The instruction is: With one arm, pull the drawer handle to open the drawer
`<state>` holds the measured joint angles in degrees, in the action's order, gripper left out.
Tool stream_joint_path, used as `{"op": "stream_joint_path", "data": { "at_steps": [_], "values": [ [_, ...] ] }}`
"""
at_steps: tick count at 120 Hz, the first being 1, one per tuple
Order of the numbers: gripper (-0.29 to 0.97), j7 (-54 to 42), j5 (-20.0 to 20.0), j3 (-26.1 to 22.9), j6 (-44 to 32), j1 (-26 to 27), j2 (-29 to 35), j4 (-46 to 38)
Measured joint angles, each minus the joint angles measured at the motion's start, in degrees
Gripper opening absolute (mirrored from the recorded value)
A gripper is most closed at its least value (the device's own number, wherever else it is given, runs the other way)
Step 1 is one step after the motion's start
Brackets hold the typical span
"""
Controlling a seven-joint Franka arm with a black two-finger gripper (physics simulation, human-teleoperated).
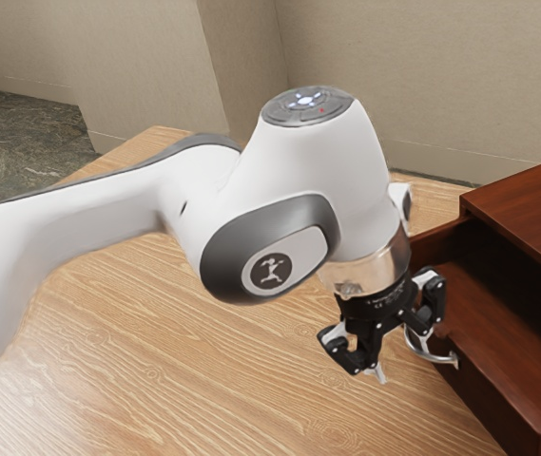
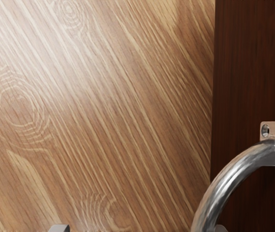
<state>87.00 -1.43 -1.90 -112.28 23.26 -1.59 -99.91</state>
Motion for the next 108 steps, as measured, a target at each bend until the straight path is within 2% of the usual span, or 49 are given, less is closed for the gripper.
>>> {"op": "stream_joint_path", "data": {
  "at_steps": [51, 108],
  "values": [
    [0.33, 0.0, 0.9, -0.2, -0.7, -0.7, 4.8, -5.3],
    [0.35, -0.4, 1.2, -0.1, 0.1, -0.2, 4.3, -4.7]
  ]
}}
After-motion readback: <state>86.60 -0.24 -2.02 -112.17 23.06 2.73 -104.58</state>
